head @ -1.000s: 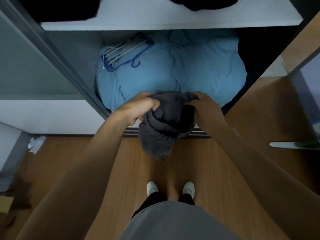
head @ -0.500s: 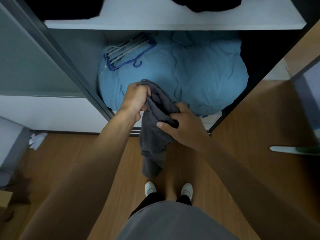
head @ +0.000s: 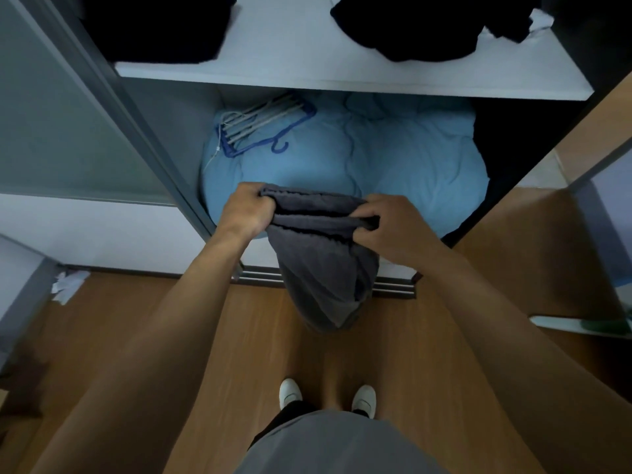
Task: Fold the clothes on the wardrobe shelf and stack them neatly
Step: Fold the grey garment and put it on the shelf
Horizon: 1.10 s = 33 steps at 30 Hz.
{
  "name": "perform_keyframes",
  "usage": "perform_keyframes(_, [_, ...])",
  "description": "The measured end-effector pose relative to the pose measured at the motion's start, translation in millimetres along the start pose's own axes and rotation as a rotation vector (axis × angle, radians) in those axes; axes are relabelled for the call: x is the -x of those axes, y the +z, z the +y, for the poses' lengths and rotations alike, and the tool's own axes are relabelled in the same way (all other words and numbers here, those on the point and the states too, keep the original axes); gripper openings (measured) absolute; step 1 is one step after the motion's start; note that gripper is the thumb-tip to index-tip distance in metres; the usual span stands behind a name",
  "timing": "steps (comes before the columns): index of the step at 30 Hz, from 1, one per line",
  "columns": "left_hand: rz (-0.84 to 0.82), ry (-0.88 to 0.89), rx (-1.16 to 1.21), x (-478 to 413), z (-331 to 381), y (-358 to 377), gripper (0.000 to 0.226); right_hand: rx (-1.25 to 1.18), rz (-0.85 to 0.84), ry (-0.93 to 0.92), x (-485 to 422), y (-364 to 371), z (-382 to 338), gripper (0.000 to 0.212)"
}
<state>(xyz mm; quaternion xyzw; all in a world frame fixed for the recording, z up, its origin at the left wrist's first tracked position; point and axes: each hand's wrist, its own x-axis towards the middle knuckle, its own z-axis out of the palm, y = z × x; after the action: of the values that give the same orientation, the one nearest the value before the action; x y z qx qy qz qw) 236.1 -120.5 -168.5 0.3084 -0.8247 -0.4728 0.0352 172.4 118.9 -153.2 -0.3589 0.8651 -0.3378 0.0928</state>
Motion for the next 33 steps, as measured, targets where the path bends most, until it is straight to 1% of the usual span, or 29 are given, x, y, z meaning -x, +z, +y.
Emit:
perform_keyframes(2, [-0.038,-0.028,0.030,0.6,1.0,4.1,0.043,-0.082,0.061,0.065,-2.7,-2.3,-3.5,0.021])
perform_keyframes(3, [-0.060,-0.042,0.089,1.4,0.6,6.0,0.039,-0.125,0.098,0.091,-4.0,-2.4,-5.5,0.021])
perform_keyframes(4, [-0.102,-0.049,0.186,3.4,-0.4,7.0,0.038,-0.173,0.140,0.112,-5.2,-3.1,-7.2,0.021])
perform_keyframes(5, [-0.176,-0.033,0.332,5.4,-3.9,7.3,0.036,-0.221,0.181,0.126,-6.2,-4.4,-9.5,0.021])
perform_keyframes(7, [-0.367,0.045,0.669,14.0,-12.1,9.4,0.027,-0.310,0.248,0.156,-9.9,-9.4,-14.3,0.025])
perform_keyframes(8, [-0.450,0.085,0.794,19.3,-18.3,11.3,0.032,-0.361,0.274,0.186,-13.0,-13.6,-15.9,0.028])
perform_keyframes(9, [-0.506,0.115,0.836,22.7,-25.5,14.1,0.042,-0.422,0.292,0.223,-16.2,-18.3,-17.7,0.032])
perform_keyframes(10, [-0.519,0.127,0.752,23.2,-32.4,16.8,0.060,-0.479,0.301,0.261,-19.0,-23.2,-18.7,0.036])
perform_keyframes(11, [-0.538,0.144,0.583,22.9,-35.7,19.5,0.087,-0.521,0.302,0.292,-20.8,-26.9,-18.9,0.041])
perform_keyframes(12, [-0.572,0.175,0.365,23.2,-37.4,24.9,0.107,-0.547,0.295,0.311,-21.7,-30.1,-18.7,0.044])
perform_keyframes(13, [-0.590,0.191,0.227,25.0,-36.0,32.2,0.118,-0.554,0.280,0.321,-21.5,-32.0,-18.1,0.045])
perform_keyframes(14, [-0.560,0.202,0.199,23.6,-33.5,39.2,0.117,-0.547,0.260,0.320,-20.2,-33.7,-17.8,0.045])
perform_keyframes(17, [-0.463,0.196,0.453,10.8,-24.2,51.4,0.099,-0.420,0.165,0.286,-12.9,-39.5,-16.4,0.033])
perform_keyframes(19, [-0.464,0.206,0.530,2.0,-20.6,52.0,0.089,-0.322,0.111,0.286,-8.2,-45.6,-14.1,0.026])
perform_keyframes(22, [-0.490,0.208,0.564,-0.3,-17.1,52.0,0.070,-0.212,0.074,0.297,-5.4,-55.3,-11.5,0.025])
perform_keyframes(25, [-0.429,0.171,0.683,5.3,-10.5,60.2,0.066,-0.045,0.006,0.287,-6.4,-60.7,-9.7,0.024])
perform_keyframes(28, [-0.429,0.168,0.753,10.7,2.0,62.9,0.053,0.034,-0.051,0.278,-6.7,-64.2,-4.1,0.020])
perform_keyframes(30, [-0.393,0.172,0.768,14.5,13.0,63.8,0.043,-0.009,-0.033,0.284,-5.4,-67.9,0.2,0.022])
perform_keyframes(31, [-0.351,0.165,0.783,16.6,19.3,64.0,0.038,-0.089,0.025,0.281,-4.2,-68.7,1.7,0.024])
perform_keyframes(32, [-0.303,0.154,0.806,18.7,25.8,63.6,0.034,-0.222,0.111,0.265,-2.6,-69.0,4.3,0.025])
perform_keyframes(33, [-0.257,0.142,0.835,20.7,32.2,63.1,0.032,-0.410,0.199,0.236,0.9,-68.4,6.9,0.023])
